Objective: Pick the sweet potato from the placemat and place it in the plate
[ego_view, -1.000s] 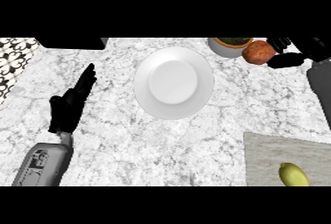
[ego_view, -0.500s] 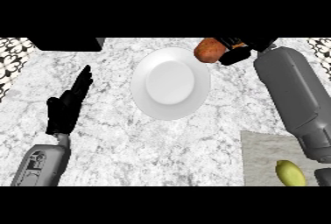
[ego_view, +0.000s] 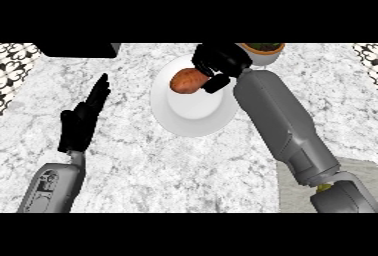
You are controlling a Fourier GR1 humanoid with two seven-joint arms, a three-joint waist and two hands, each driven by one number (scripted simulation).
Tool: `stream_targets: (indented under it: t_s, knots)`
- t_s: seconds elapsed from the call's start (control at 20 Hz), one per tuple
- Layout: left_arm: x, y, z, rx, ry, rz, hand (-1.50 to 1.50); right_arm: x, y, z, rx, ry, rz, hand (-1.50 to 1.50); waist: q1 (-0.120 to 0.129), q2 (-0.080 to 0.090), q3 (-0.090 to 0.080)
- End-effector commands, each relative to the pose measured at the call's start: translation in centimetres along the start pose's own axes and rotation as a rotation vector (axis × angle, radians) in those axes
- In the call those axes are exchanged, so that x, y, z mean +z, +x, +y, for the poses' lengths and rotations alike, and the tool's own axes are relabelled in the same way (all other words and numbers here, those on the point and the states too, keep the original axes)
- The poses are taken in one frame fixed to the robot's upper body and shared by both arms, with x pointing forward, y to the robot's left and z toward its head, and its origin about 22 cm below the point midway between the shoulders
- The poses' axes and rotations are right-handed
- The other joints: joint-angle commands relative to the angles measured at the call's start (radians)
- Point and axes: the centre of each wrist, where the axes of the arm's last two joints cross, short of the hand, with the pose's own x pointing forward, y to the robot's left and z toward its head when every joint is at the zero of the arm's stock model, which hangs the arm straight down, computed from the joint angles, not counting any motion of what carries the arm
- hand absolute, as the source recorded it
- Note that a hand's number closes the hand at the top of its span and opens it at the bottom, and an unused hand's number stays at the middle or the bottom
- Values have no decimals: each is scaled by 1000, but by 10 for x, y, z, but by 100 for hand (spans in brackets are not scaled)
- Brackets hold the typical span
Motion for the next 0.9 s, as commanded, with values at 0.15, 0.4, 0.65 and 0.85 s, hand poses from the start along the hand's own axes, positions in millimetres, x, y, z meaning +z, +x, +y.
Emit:
stream_targets:
  t_s: [0.15,0.4,0.65,0.85]
  knots:
    - [-6,9,0,-10,-13,-20,0,-9,11,53,175,97,74,150,25,6,0]
    - [-10,13,20,-9,-13,-36,0,6,-7,70,-19,132,221,-150,46,13,0]
    - [-15,15,-14,-18,-42,-30,0,17,-14,85,-85,135,209,-150,48,15,1]
    - [-14,24,-23,-9,-51,-46,0,14,-12,78,-281,72,161,-150,63,14,2]
